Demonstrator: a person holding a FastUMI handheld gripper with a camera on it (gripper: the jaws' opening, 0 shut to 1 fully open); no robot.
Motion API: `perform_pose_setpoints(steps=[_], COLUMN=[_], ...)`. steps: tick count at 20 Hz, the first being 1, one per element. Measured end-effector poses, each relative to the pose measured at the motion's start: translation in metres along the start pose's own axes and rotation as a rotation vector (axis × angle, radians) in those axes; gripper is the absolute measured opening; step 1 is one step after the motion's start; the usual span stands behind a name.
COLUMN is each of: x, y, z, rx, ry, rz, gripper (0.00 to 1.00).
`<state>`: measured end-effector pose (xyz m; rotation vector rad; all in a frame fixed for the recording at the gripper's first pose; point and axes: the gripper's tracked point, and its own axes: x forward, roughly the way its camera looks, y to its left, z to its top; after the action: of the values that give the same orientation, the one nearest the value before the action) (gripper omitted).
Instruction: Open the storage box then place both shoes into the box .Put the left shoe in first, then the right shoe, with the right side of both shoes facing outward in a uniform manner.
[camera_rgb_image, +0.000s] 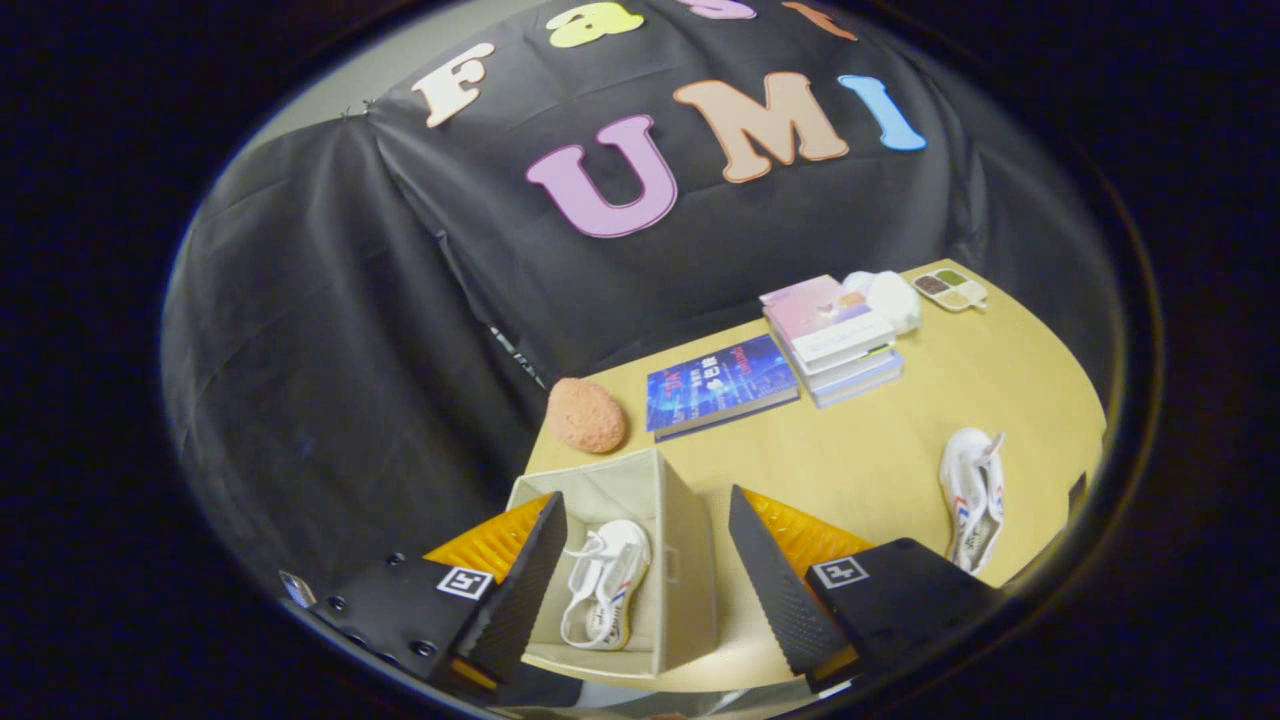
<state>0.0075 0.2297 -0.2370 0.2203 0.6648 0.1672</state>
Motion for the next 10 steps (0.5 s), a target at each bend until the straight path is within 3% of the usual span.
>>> perform_pose_setpoints(steps=[10], x=[-0.069], y=[-0.204], z=[-0.011], rx=[-0.033], ry=[0.029], rz=[-0.305], gripper=[1.0])
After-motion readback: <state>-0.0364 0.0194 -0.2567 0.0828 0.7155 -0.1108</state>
